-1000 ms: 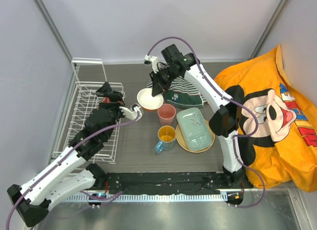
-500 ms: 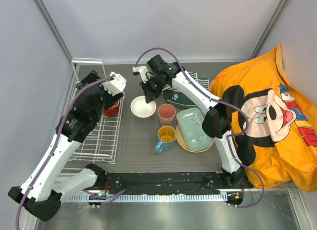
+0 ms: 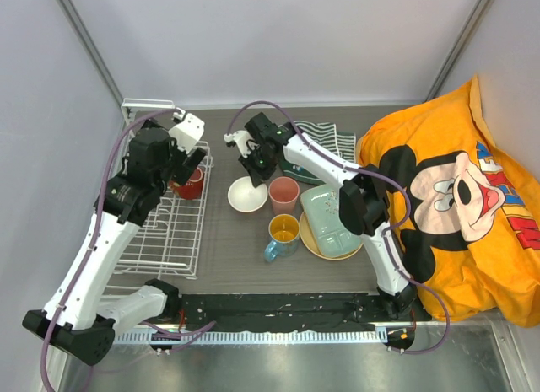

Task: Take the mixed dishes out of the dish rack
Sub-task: Place the bowl at the center of the board.

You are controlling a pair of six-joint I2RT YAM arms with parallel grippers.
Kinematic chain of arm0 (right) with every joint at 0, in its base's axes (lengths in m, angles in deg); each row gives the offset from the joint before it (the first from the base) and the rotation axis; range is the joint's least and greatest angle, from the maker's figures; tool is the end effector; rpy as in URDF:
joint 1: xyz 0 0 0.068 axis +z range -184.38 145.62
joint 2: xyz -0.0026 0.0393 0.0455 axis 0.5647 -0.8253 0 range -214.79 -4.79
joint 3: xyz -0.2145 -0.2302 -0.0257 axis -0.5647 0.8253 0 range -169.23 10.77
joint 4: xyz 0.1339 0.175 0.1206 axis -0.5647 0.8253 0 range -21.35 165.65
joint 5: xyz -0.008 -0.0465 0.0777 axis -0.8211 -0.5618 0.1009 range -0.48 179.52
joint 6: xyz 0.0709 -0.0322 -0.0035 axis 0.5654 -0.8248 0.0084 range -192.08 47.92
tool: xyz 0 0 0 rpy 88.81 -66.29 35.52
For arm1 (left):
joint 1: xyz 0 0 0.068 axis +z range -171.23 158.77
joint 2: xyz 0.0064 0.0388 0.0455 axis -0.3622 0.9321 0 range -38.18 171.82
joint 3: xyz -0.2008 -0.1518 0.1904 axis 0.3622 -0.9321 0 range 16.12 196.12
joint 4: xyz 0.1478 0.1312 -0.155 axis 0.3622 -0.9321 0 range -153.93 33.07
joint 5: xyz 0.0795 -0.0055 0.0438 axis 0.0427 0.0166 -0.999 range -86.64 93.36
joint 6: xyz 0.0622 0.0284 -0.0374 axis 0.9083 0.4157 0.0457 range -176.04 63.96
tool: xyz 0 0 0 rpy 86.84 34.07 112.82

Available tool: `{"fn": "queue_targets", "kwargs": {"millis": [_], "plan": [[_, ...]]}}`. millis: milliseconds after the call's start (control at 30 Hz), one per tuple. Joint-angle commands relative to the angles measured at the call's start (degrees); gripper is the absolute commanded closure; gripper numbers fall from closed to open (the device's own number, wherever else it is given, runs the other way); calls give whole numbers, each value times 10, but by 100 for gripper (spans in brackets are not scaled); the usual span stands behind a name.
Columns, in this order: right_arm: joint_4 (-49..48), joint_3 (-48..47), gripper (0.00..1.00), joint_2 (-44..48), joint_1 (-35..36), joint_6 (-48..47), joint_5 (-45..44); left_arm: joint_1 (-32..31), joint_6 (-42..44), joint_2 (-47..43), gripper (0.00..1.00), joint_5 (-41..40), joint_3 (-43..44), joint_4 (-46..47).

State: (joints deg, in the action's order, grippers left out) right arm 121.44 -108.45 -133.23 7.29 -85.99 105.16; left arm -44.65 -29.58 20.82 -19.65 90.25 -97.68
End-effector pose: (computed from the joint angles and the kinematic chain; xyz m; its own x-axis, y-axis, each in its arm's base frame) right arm 0.3743 0.3572 0.2546 -0.4637 -0.7225 -0.5128 -0.8717 0.4755 0.1183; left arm 0.1880 -0.0531 0.4380 -0.3364 0.5927 -0.7318 0.2149 0.8049 0.5531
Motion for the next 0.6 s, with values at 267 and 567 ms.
{"fn": "queue_targets", "kwargs": {"millis": [267, 567], "plan": [[-62, -15, 99, -31, 11, -10, -13, 37, -52, -2, 0, 54, -1, 9], [-70, -26, 99, -59, 17, -10, -7, 47, -55, -9, 0, 59, -19, 21]]}}
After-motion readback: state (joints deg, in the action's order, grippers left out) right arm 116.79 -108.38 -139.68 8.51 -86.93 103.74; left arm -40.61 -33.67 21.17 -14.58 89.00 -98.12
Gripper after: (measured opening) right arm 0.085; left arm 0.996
